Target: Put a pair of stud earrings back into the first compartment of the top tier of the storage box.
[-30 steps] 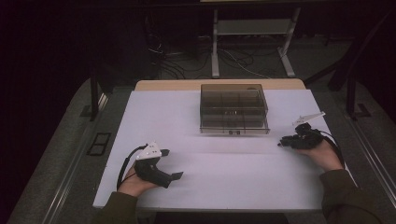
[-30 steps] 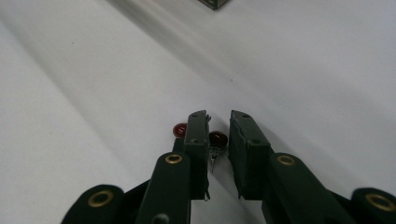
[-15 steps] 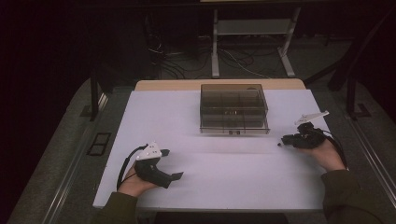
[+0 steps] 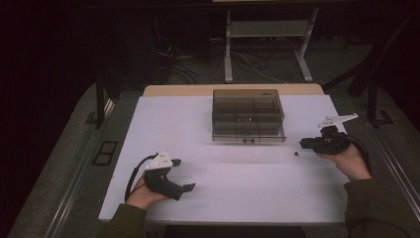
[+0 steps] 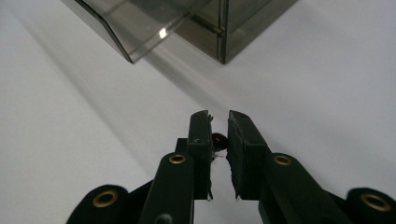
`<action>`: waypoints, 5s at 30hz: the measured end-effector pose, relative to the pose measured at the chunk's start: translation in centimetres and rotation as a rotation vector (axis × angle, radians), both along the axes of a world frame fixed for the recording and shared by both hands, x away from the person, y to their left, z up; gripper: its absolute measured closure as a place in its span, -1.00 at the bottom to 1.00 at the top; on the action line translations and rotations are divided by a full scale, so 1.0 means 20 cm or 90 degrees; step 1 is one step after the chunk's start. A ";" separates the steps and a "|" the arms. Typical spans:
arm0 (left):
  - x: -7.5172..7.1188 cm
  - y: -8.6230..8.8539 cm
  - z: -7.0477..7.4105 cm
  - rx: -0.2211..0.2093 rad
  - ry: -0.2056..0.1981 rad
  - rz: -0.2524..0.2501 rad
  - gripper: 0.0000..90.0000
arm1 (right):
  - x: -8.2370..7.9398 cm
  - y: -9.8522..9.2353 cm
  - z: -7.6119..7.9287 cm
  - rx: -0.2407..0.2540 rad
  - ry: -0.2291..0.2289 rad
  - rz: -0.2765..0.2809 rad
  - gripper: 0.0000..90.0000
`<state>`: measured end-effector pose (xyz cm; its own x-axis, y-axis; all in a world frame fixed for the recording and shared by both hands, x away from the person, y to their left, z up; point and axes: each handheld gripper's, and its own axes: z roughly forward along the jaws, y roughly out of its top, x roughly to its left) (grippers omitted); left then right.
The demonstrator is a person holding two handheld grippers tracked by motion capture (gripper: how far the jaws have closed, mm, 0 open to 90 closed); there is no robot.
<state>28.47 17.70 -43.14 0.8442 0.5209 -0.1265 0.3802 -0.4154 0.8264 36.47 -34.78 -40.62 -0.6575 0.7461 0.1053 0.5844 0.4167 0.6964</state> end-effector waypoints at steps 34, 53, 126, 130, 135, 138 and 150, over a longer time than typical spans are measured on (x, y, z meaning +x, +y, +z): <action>0.00 0.00 0.00 -0.005 0.000 -0.002 -1.00 | 0.09 0.24 0.27 0.078 -0.047 0.071 0.74; 0.00 0.00 0.00 -0.005 0.000 -0.004 -1.00 | 0.17 0.47 0.29 0.079 -0.052 0.119 0.74; -0.01 0.00 0.00 -0.003 0.002 -0.011 -1.00 | 0.17 0.76 0.30 0.110 -0.054 0.143 0.02; -0.01 0.00 0.00 -0.004 0.003 -0.010 -1.00 | 0.15 0.70 0.32 0.113 -0.054 0.133 0.01; -0.01 0.00 0.00 -0.004 0.003 -0.011 -1.00 | 0.13 0.63 0.34 0.116 -0.062 0.123 -0.01; -0.01 0.00 0.00 -0.004 0.003 -0.010 -1.00 | 0.12 0.58 0.36 0.123 -0.065 0.119 -0.03; -0.01 0.00 0.00 -0.002 0.002 -0.009 -1.00 | 0.02 0.36 0.33 0.103 -0.060 0.093 -0.09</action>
